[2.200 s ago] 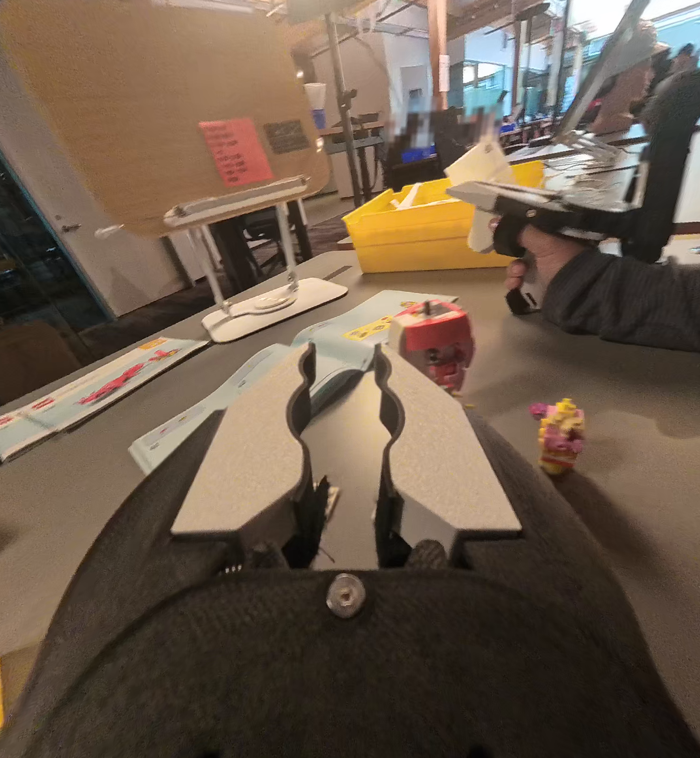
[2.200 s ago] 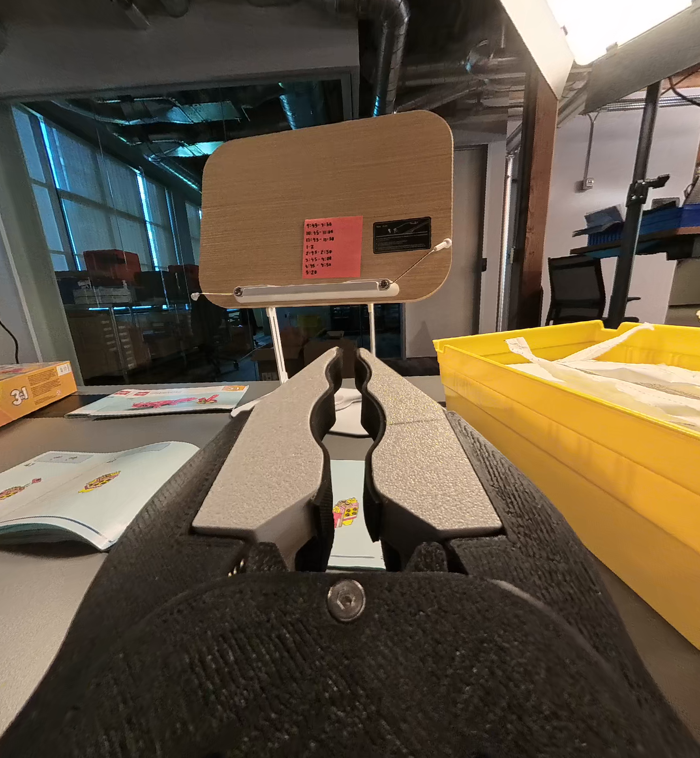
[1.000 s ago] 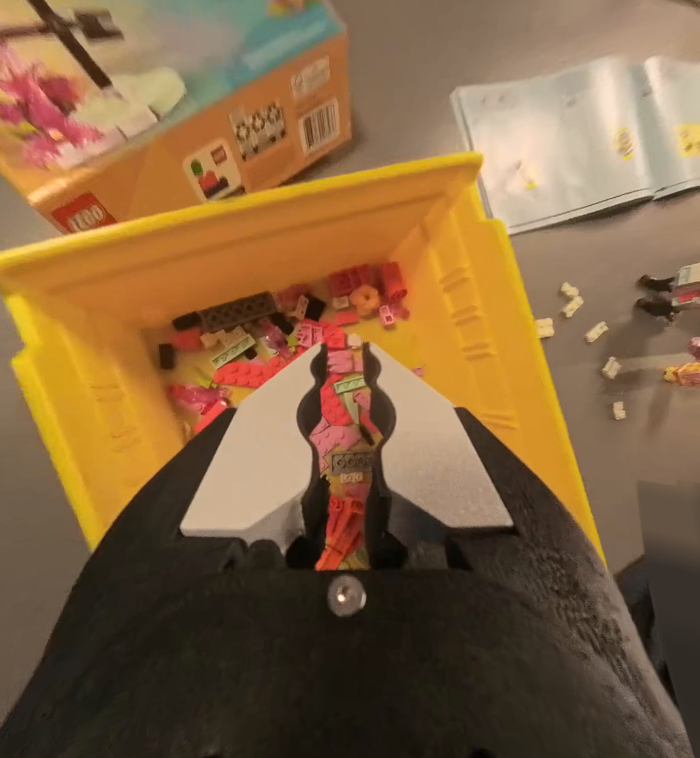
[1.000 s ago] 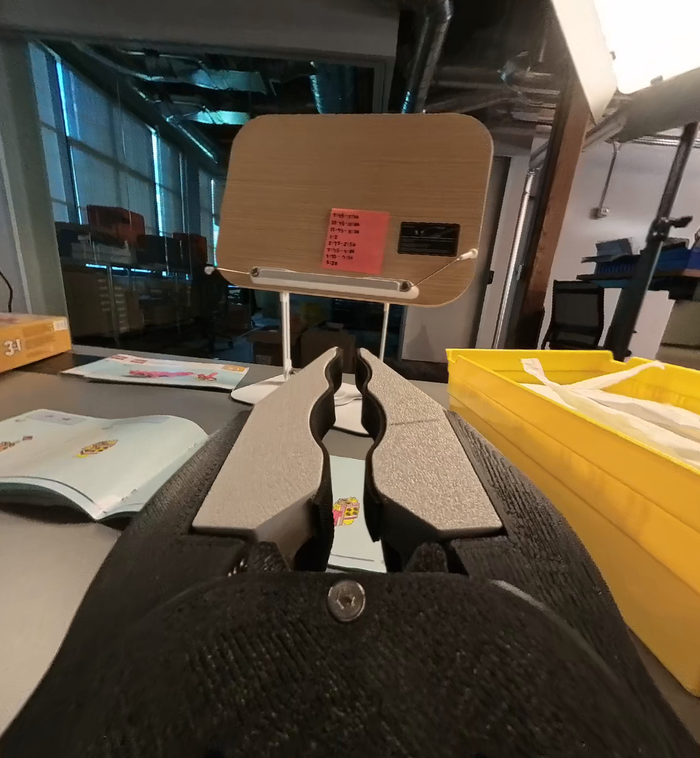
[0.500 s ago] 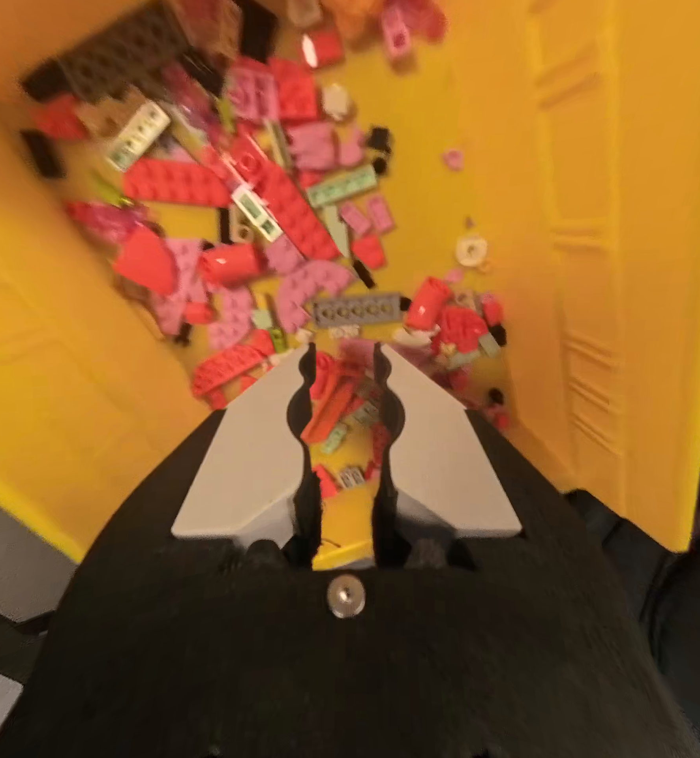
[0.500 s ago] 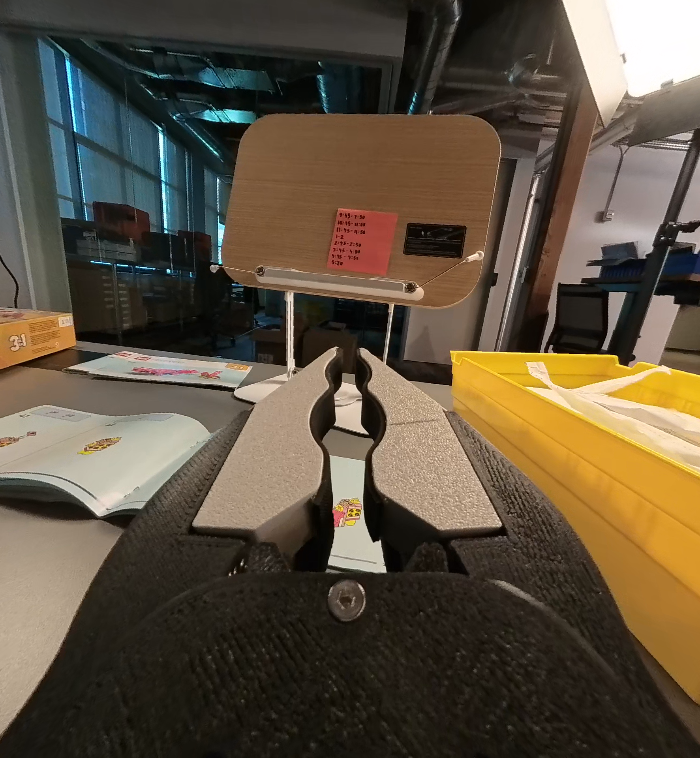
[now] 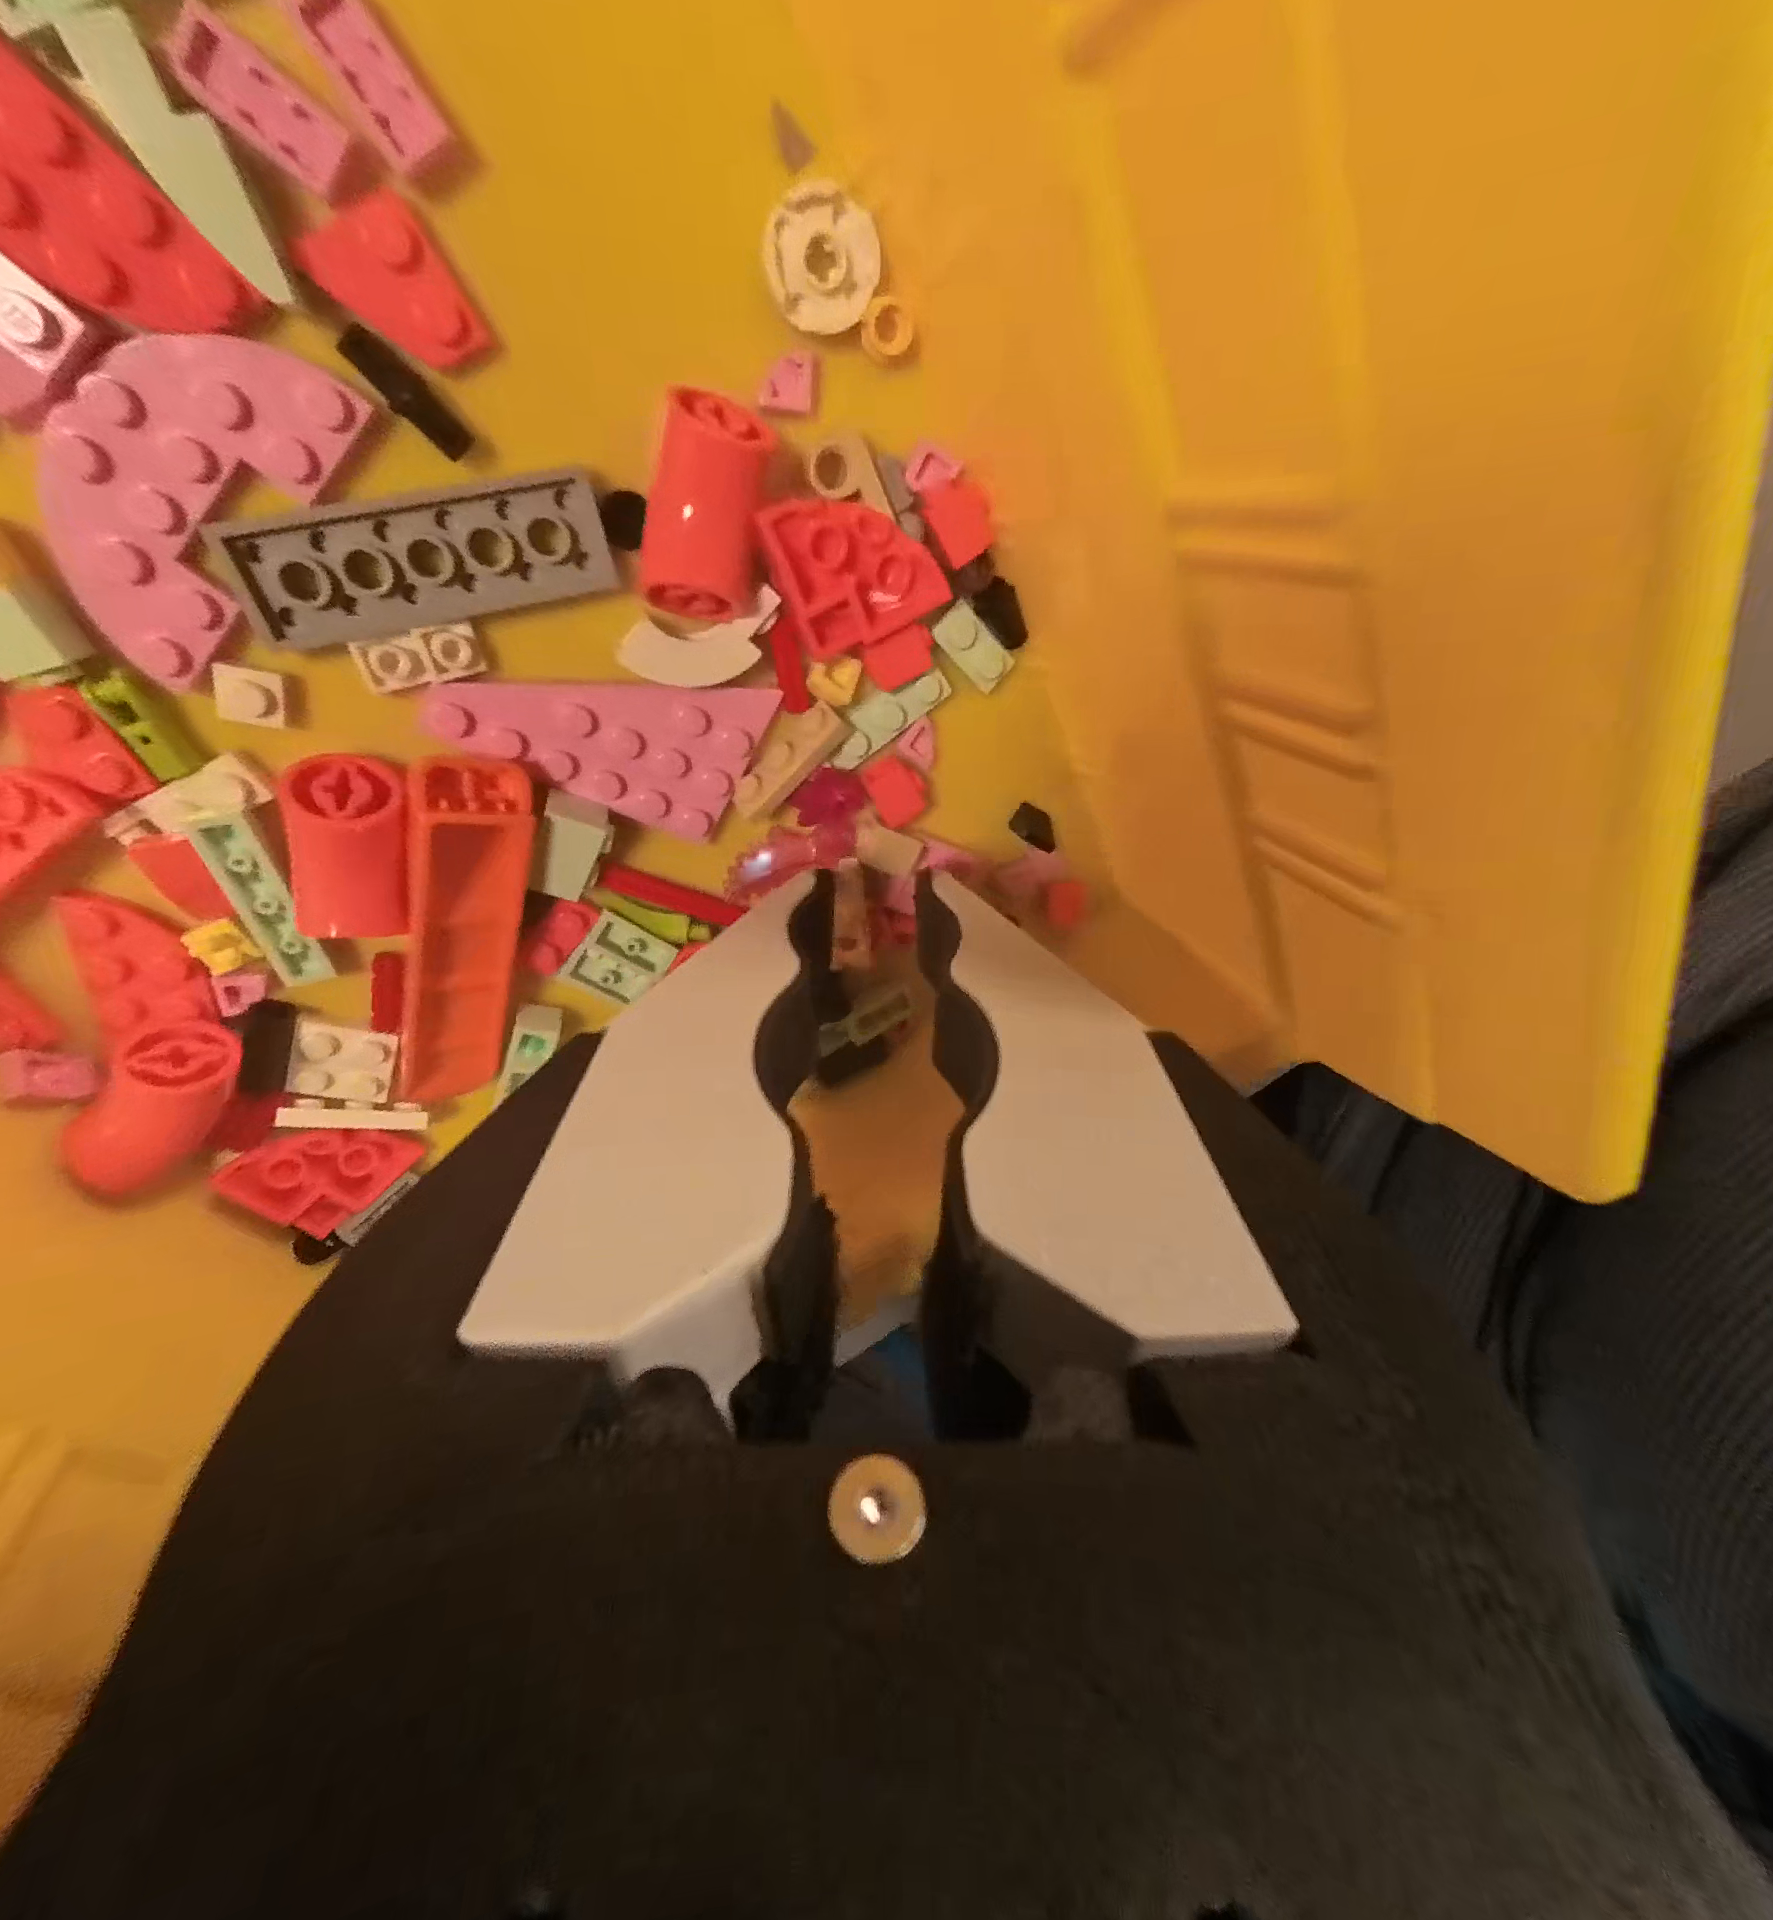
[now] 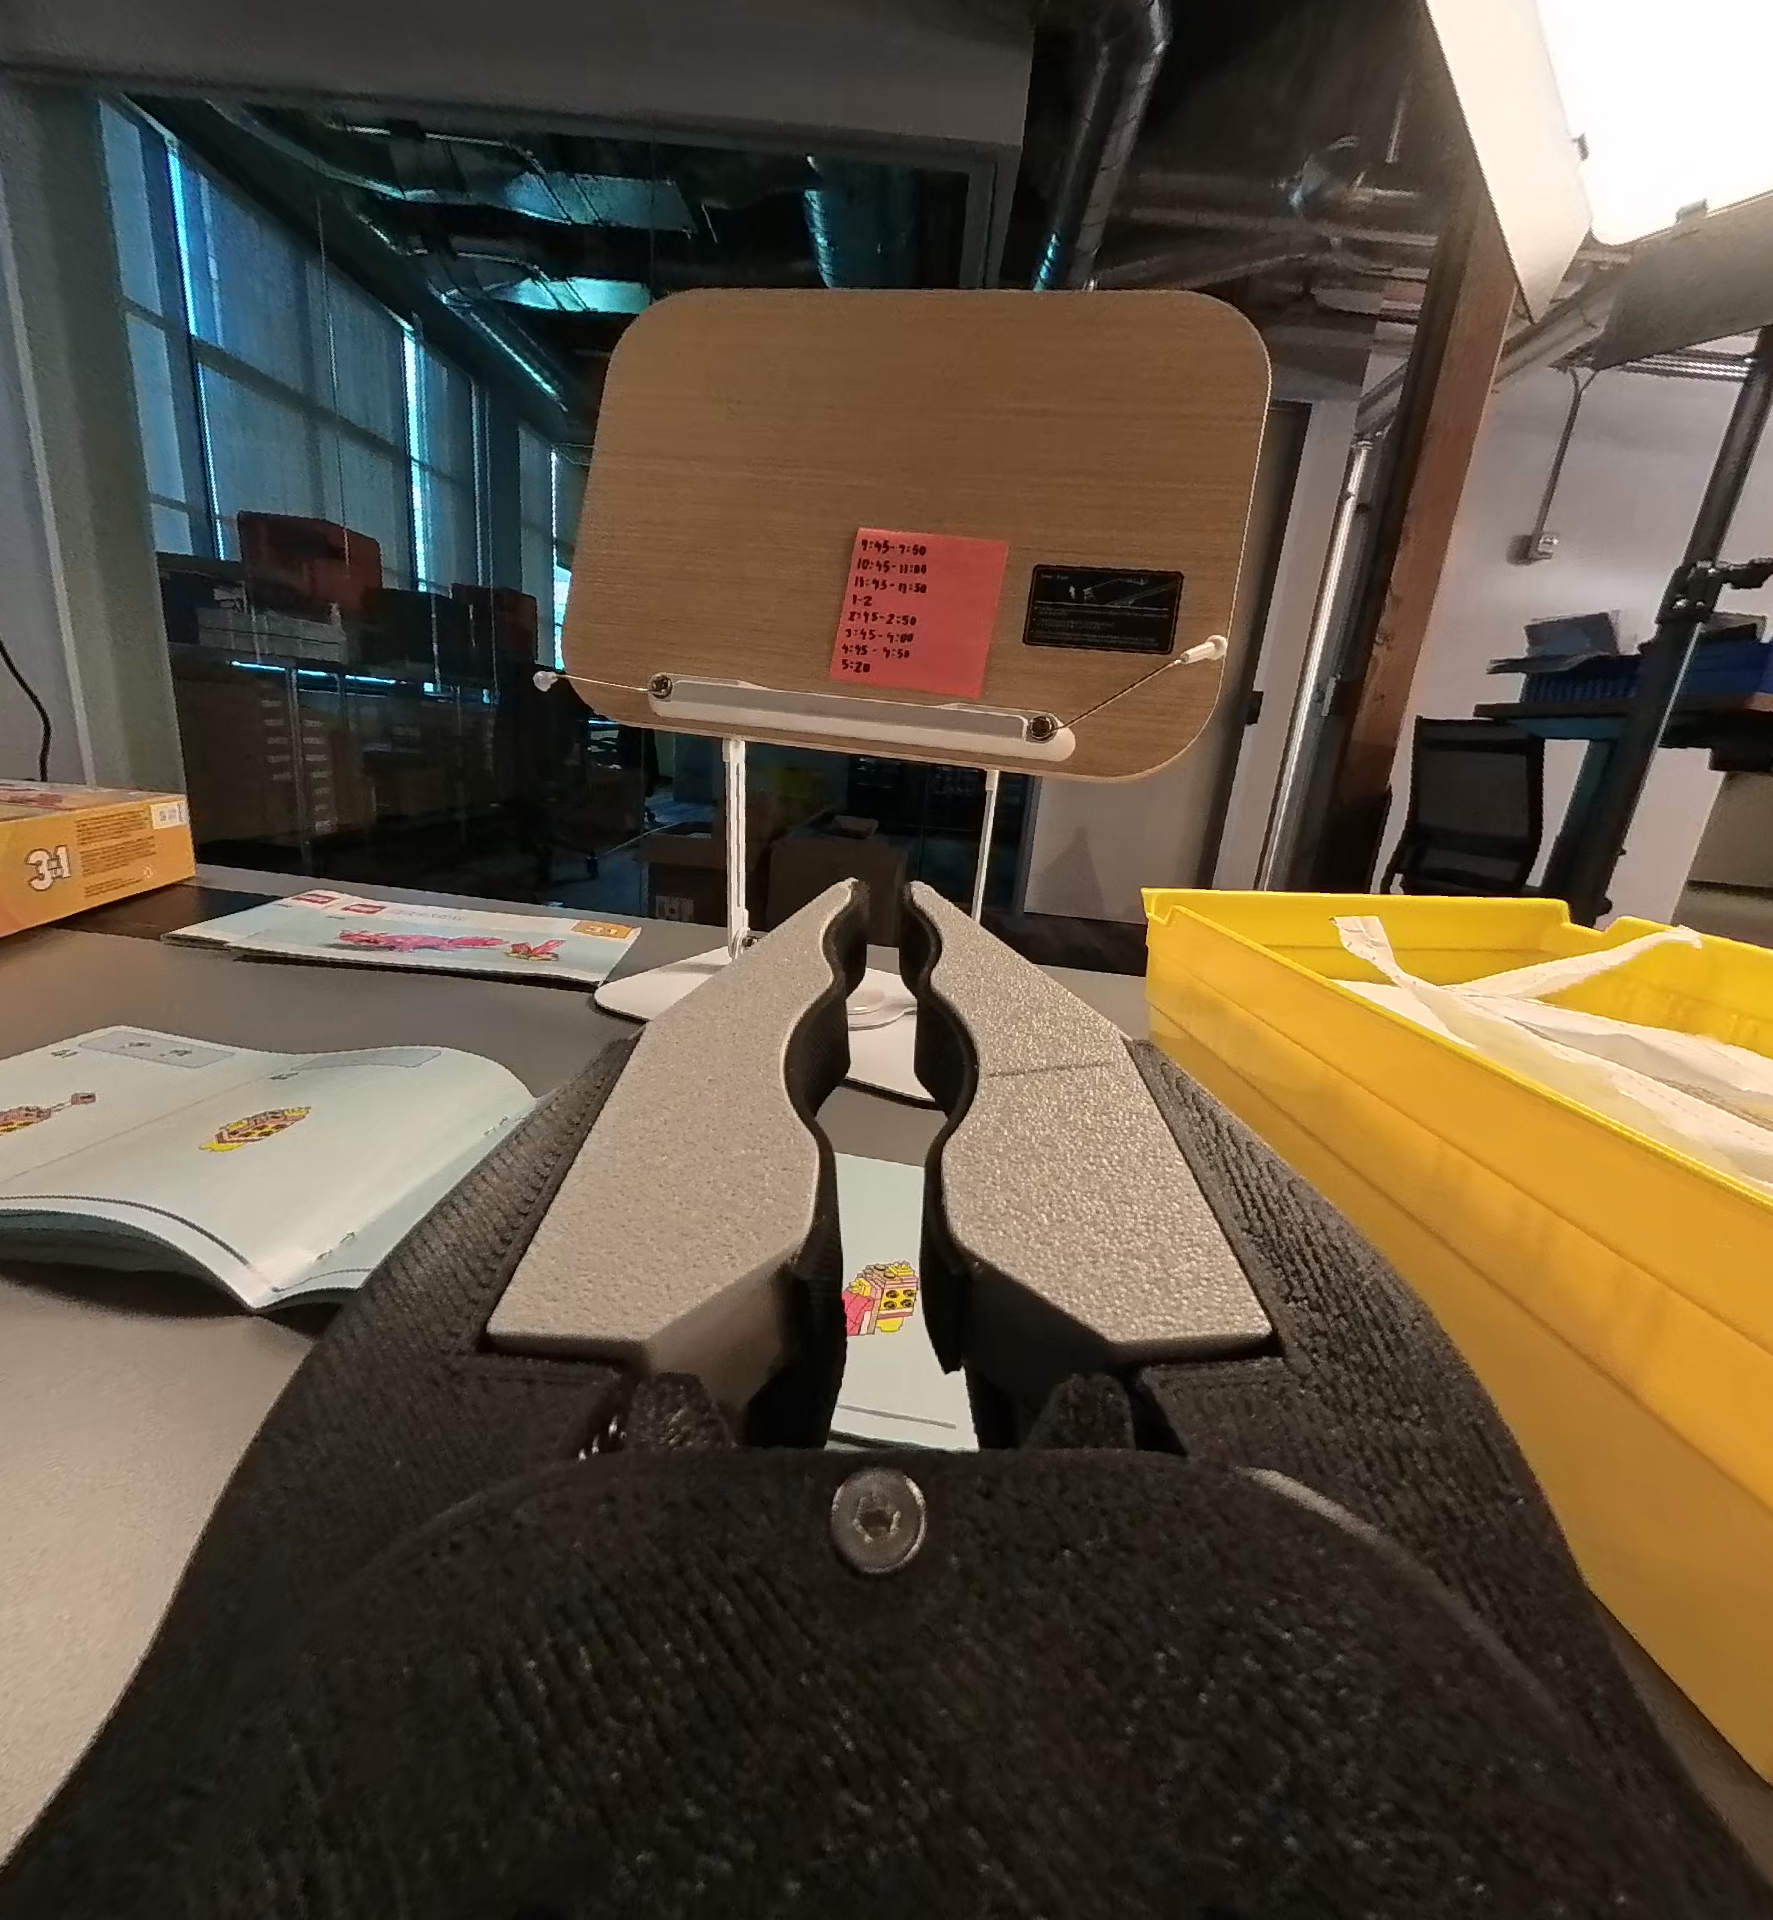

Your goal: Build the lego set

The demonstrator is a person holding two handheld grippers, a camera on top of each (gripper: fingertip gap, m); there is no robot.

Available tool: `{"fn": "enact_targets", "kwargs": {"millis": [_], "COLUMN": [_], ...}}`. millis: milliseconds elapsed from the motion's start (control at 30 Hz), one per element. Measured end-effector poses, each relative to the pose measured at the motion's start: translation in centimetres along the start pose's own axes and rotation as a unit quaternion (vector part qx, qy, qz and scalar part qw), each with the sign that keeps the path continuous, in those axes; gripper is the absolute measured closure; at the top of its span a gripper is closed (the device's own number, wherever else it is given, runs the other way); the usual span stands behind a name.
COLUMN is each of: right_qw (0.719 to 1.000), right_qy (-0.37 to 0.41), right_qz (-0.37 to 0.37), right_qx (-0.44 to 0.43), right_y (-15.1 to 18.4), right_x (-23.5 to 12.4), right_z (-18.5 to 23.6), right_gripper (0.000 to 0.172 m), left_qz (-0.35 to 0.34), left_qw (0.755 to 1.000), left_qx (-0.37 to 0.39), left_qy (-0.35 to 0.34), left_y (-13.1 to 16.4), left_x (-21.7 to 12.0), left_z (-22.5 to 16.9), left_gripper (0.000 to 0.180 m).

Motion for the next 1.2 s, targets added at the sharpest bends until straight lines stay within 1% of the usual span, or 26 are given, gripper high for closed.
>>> {"fn": "enact_targets", "kwargs": {"millis": [133,167,233,267,300,367,433,500,567,800,933,1033,1200], "right_qw": [1.000,1.000,1.000,1.000,1.000,1.000,1.000,1.000,1.000,1.000,1.000,1.000,1.000], "right_qy": [0.000,0.000,-0.001,-0.001,-0.001,-0.002,-0.003,-0.004,-0.005,-0.005,-0.005,-0.006,-0.006], "right_qz": [0.000,0.000,0.000,0.000,0.000,-0.001,-0.001,0.000,0.000,-0.001,-0.001,-0.001,-0.001], "right_qx": [0.001,0.000,0.000,0.001,0.001,0.002,0.003,0.004,0.004,0.006,0.007,0.009,0.010], "right_y": [0.0,0.0,0.0,0.0,0.0,0.0,0.0,0.0,0.0,0.0,0.0,0.0,0.0], "right_x": [0.0,0.0,0.0,0.0,0.0,0.0,0.0,0.0,0.0,0.0,0.0,0.0,0.0], "right_z": [0.0,0.0,0.0,0.0,0.0,0.0,0.0,0.0,0.0,0.0,0.0,0.0,0.0], "right_gripper": [0.169,0.169,0.169,0.169,0.169,0.169,0.169,0.169,0.169,0.169,0.169,0.169,0.169], "left_qz": [0.003,0.008,0.017,0.017,0.008,-0.012,-0.033,-0.062,-0.071,-0.079,-0.059,-0.048,-0.038], "left_qw": [0.999,0.998,0.989,0.986,0.989,0.995,0.996,0.996,0.997,0.996,0.997,0.997,0.998], "left_qx": [-0.015,-0.020,-0.032,-0.032,-0.032,-0.030,-0.016,0.016,0.026,0.028,0.045,0.047,0.051], "left_qy": [-0.029,-0.058,-0.143,-0.160,-0.146,-0.096,-0.077,-0.054,-0.023,-0.018,-0.011,-0.022,-0.019], "left_y": [0.2,0.3,0.6,0.7,0.7,0.6,0.4,-0.2,-0.6,-1.5,-1.7,-1.6,-1.5], "left_x": [-0.3,-0.5,-1.3,-1.6,-1.7,-1.8,-2.1,-2.2,-1.8,-0.8,-0.1,0.0,0.2], "left_z": [0.9,1.4,2.5,2.7,2.5,1.9,1.5,0.9,0.4,0.6,0.6,0.9,1.2], "left_gripper": [0.168,0.169,0.177,0.179,0.179,0.175,0.172,0.171,0.170,0.171,0.171,0.175,0.177]}}
Point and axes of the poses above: each gripper's, where its closed fingertips meet, x out along the fingers, y out of its underside, z = x × y across the jaws, the point moved 8 cm from there along -x, back along the fingers, and after that the axes turned 15 degrees about y, right-handed, at the moved point
